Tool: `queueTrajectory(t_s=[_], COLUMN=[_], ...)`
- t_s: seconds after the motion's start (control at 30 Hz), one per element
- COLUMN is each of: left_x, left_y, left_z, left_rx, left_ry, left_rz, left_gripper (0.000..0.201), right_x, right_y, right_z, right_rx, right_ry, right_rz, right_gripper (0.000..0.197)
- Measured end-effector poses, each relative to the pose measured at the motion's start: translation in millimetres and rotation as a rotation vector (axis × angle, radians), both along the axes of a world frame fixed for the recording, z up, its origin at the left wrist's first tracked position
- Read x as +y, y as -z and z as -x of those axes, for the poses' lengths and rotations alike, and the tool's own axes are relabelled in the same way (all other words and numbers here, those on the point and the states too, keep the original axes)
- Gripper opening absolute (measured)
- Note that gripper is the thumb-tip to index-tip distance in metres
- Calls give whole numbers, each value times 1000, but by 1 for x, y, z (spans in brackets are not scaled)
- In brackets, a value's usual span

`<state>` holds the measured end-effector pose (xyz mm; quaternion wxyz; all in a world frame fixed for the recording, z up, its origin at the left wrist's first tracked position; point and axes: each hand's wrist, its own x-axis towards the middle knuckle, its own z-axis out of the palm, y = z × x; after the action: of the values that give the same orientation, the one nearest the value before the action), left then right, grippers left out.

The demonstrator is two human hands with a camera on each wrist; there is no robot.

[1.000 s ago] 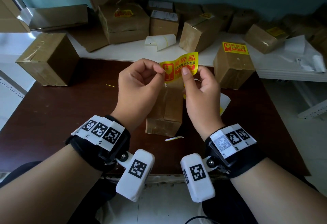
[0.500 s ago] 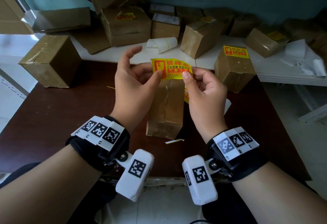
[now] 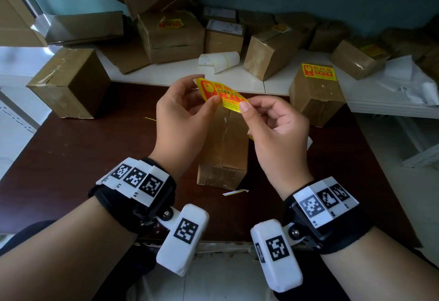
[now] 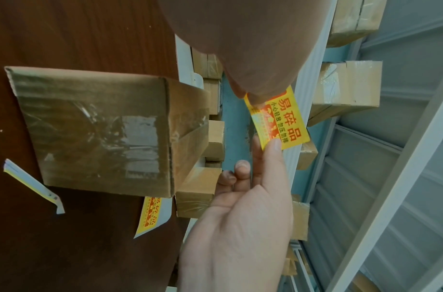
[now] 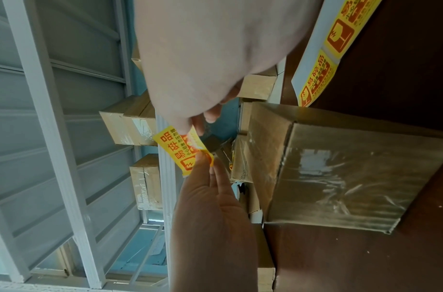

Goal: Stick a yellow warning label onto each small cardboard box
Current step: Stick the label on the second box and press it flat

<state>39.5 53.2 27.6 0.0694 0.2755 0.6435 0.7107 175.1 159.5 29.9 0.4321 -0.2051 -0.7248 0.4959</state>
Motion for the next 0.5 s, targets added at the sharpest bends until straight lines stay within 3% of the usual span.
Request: queueTrajectory(t_s=[0.2,0.5], left_x=[1,1], left_y=[4,5], left_z=[5,4], left_rx=[-82,-114], left_ry=[13,21], left_rz=[-15,-12], left_gripper=[22,15], right_x=[3,12], right_y=[-5,1], right_z=[-7,-11], right_rx=[22,-46], right_ry=[-17,39], right_rz=[46,150], right_gripper=[12,5])
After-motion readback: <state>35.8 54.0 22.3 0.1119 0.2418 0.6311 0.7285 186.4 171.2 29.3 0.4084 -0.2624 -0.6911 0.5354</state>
